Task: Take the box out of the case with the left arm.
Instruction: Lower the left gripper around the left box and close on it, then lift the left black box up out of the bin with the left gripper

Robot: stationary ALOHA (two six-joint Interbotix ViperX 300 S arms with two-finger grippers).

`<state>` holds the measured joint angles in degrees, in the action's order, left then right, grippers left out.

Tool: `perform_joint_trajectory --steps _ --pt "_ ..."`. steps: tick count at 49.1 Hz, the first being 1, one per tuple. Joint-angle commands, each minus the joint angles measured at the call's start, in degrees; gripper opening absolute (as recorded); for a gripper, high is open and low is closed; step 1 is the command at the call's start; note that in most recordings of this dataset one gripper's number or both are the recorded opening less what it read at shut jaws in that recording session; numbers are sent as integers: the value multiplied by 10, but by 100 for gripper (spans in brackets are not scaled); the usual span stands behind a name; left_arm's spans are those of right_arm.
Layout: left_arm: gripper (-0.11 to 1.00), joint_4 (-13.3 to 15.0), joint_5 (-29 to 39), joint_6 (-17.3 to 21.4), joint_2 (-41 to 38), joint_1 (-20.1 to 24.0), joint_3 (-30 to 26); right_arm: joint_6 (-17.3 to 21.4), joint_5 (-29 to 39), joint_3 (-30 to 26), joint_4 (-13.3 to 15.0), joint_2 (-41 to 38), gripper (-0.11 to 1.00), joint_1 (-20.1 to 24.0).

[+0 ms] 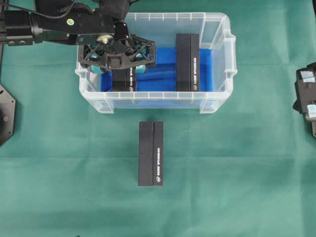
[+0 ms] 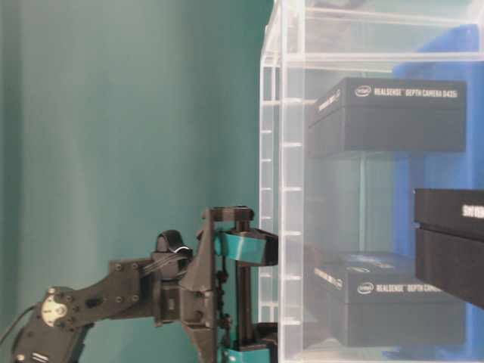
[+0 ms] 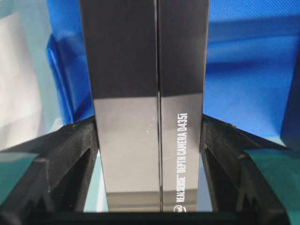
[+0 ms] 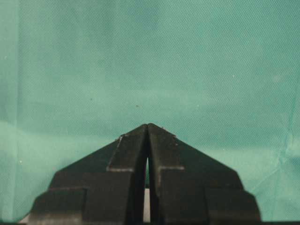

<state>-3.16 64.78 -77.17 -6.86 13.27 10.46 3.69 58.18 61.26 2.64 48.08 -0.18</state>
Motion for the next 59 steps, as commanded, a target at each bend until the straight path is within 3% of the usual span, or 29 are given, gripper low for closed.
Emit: perform_joint_trajectory --steps 1,37,59 --pt "60 3 19 -2 25 -14 -33 1 -2 -16 -1 -2 -1 -1" --pt "60 -1 215 -17 99 -27 -191 1 -2 -16 -1 -2 -1 -1" --pt "60 -6 230 -18 102 -26 -194 0 -2 -16 0 -2 -1 -1"
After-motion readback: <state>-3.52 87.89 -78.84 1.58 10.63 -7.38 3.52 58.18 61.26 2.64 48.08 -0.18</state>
